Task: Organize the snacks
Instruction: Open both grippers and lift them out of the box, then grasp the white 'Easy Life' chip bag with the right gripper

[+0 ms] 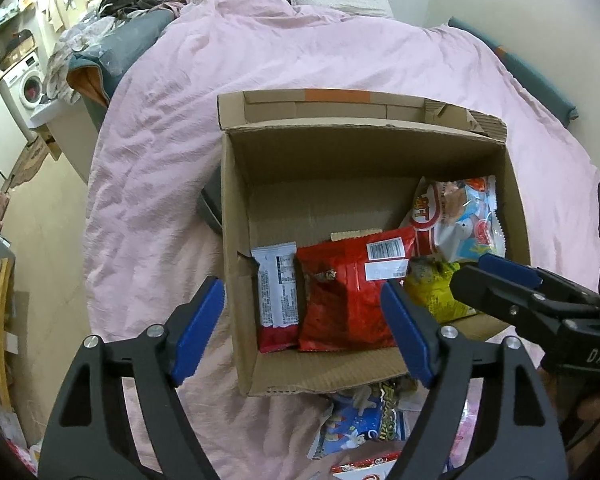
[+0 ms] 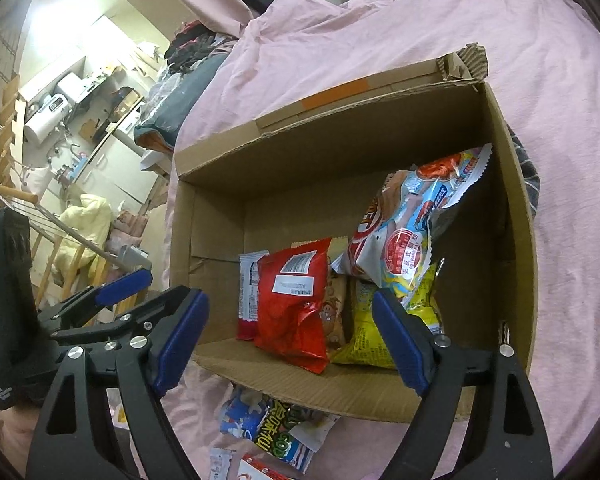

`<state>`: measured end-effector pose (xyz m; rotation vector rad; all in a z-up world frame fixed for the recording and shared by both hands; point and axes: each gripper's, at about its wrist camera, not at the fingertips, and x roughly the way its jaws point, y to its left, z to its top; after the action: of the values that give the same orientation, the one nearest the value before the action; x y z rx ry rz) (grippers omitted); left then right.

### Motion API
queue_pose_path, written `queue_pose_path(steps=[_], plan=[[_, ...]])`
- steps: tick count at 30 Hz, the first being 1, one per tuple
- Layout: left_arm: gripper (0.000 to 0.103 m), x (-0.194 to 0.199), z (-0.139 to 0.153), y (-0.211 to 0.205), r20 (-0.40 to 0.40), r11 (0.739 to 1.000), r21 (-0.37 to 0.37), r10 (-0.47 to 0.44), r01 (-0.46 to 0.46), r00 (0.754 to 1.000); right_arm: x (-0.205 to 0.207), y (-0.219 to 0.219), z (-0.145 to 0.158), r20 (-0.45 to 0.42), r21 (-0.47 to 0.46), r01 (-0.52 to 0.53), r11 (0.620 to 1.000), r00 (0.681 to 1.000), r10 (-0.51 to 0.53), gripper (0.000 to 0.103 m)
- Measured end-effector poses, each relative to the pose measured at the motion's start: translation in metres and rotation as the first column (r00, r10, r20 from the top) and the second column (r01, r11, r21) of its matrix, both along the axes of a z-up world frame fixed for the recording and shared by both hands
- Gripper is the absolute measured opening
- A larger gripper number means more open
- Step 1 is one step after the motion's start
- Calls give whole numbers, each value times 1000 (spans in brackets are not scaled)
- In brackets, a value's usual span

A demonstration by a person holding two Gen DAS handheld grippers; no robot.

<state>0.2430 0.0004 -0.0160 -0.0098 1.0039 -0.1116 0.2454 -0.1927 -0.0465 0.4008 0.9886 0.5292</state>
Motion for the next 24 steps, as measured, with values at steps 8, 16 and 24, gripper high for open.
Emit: queue_pose_path(steps=[8,16,24], plan=[[78,-6,11,7,29,994,-110,-16,19,999,-3,-7,10,45,-9,19,1000,999,-18,92],[79,-30,32,10,71,992,-125,-4,13,997,-31,-21,37,102,1,41,999,994,-41,99],[95,-73,40,22,79,987,-161,8,5,997,-71,-31,44,115,-13,30,999,993,-28,100]])
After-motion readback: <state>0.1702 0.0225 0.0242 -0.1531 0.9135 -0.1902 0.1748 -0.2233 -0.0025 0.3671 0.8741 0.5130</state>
